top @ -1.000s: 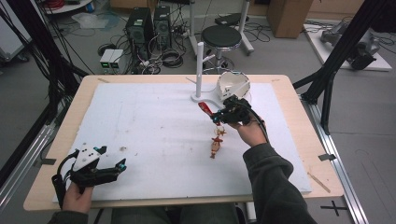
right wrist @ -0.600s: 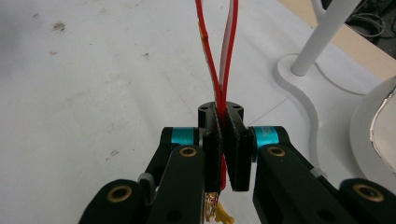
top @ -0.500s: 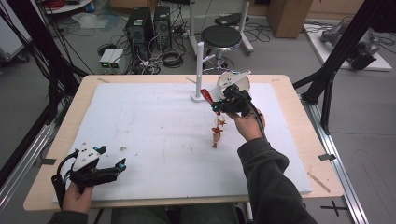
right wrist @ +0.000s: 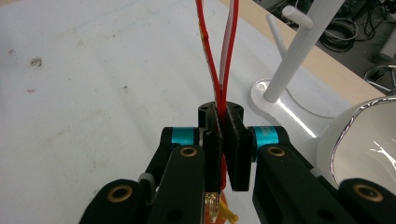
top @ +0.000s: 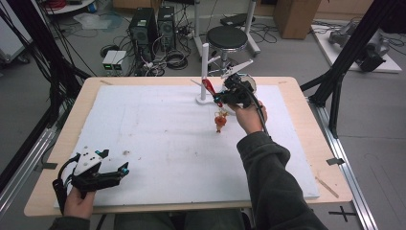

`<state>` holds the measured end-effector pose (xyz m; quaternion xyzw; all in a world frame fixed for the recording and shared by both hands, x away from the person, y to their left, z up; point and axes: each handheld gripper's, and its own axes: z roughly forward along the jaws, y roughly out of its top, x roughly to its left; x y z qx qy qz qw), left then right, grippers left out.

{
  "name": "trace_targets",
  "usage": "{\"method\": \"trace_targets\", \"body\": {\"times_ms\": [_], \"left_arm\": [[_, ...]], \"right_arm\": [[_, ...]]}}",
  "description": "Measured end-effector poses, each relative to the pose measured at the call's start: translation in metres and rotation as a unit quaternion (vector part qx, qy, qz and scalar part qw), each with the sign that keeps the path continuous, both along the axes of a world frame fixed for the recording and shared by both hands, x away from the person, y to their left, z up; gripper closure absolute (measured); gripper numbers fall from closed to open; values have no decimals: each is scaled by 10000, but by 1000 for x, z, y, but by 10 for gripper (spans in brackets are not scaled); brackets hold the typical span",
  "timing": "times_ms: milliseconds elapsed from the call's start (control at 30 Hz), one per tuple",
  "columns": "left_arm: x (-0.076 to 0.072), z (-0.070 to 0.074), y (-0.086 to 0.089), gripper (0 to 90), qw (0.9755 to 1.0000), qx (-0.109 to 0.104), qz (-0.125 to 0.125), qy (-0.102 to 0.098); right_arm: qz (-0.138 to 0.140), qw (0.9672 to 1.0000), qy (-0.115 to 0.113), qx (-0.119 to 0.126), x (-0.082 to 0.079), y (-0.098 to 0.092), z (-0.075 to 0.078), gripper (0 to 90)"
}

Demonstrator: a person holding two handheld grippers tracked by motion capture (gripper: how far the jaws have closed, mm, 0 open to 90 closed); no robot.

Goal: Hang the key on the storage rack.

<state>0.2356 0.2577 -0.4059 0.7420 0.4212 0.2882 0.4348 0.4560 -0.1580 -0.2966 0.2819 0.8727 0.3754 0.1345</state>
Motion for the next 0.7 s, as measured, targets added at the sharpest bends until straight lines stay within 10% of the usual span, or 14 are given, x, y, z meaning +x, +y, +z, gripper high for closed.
{"method": "trace_targets", "body": {"times_ms": [700], "left_arm": [[1, 0, 0, 194, 10000, 1, -9, -4]], "right_arm": [[-654, 9974, 165, -246, 36, 18, -10, 870]]}}
